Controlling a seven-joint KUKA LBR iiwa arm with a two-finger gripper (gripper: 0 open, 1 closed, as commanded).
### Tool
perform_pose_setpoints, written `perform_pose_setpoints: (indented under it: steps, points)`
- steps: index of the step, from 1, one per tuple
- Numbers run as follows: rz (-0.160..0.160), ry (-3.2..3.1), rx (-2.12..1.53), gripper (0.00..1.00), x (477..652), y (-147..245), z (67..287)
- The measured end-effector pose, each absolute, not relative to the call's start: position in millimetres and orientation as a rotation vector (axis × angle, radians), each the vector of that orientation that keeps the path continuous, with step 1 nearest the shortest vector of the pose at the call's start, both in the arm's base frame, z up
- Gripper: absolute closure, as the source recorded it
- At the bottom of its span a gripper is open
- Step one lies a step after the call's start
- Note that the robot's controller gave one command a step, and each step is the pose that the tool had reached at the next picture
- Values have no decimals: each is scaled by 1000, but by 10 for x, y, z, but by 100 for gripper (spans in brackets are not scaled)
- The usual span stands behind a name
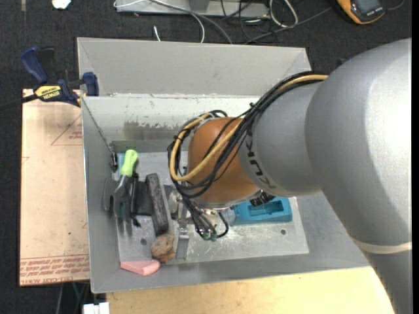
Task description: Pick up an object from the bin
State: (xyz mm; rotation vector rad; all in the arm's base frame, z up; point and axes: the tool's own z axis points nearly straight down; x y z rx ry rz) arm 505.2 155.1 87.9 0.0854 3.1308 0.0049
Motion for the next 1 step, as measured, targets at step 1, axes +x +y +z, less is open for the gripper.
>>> perform_pose_setpoints:
  steps: [1]
  points:
    - [12, 3116, 205, 0, 5138, 1017, 776]
